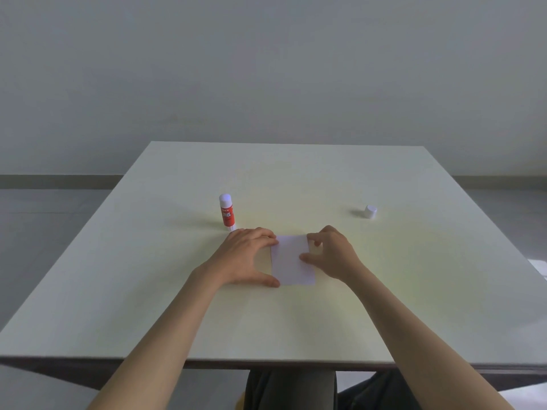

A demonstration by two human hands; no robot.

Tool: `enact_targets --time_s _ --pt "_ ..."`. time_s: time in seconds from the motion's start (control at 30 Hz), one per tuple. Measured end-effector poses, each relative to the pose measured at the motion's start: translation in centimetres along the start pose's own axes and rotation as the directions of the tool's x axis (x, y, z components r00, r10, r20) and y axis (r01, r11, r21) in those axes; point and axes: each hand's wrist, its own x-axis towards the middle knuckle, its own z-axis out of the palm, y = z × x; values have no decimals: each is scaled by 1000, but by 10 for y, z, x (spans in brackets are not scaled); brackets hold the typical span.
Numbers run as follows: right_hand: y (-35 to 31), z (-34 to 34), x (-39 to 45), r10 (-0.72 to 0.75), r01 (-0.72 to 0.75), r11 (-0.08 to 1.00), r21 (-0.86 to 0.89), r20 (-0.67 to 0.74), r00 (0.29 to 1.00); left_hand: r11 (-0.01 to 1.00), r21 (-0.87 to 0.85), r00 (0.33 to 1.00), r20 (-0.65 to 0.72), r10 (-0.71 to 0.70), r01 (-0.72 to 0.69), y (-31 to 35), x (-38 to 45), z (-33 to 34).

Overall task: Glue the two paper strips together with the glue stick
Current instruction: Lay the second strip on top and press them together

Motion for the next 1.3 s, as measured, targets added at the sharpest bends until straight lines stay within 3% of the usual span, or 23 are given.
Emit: enact_targets --time_s 0.37,0.67,1.3 --pt "3 0 4 26 -26 997 78 0 1000 1000 -16 1000 20 -8 9 1 -1 1" --pt "4 0 5 -28 29 999 -20 47 999 999 -33 999 23 -31 32 2 2 2" --pt "3 4 -1 -44 45 997 -60 23 999 986 -154 998 13 -65 66 1 2 4"
